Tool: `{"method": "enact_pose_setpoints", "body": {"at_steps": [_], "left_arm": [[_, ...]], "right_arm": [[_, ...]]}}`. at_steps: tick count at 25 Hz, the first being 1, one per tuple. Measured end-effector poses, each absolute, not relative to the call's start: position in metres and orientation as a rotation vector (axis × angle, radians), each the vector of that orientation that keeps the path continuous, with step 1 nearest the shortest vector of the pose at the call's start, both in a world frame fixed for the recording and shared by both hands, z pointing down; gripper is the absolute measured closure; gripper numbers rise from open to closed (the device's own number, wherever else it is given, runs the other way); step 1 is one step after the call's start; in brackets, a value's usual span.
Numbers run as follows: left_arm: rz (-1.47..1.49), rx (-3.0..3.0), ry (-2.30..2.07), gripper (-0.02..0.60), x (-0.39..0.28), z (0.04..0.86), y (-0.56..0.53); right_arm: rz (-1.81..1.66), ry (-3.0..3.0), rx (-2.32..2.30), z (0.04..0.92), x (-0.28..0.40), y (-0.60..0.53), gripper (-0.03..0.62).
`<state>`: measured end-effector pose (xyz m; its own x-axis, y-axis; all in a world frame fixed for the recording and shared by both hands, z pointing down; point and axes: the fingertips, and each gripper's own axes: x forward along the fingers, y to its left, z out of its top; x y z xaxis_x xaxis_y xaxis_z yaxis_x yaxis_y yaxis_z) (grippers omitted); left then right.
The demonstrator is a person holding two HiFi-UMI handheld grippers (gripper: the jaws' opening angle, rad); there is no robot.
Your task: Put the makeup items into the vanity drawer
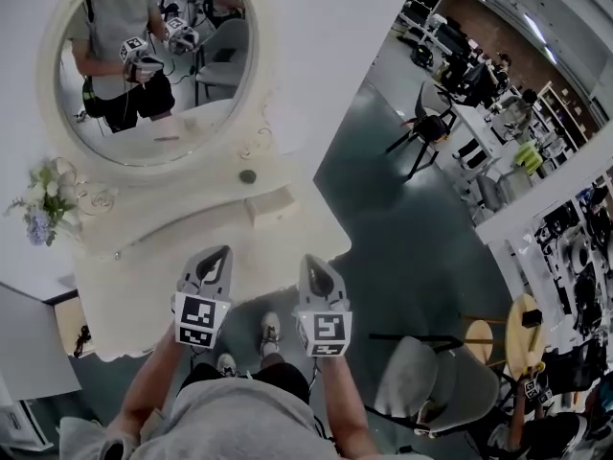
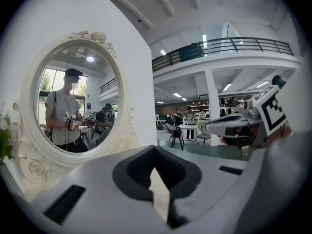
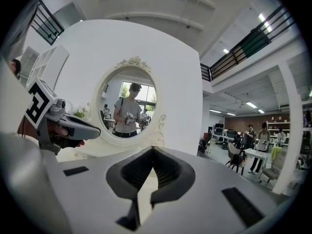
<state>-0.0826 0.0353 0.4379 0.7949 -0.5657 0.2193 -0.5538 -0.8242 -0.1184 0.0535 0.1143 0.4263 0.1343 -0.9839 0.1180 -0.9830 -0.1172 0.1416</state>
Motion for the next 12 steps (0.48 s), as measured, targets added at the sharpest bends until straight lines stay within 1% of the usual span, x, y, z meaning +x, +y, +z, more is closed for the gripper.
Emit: {"method": "enact_pose_setpoints", "body": {"at_steps": [6,12], "left_arm": [[-0.437,-2.928,1.015,0.581,-0.053,0.452,0.007],[-0.524,-2.924,1.162,0.581,-0.042,0.477,-0.018]], "right_arm": [[0.045,-2.028,2.127,0.442,0.084,0.080,0.583],[0.091,-2.132,1.996,0.464,0.099,0.039,0.583]]}}
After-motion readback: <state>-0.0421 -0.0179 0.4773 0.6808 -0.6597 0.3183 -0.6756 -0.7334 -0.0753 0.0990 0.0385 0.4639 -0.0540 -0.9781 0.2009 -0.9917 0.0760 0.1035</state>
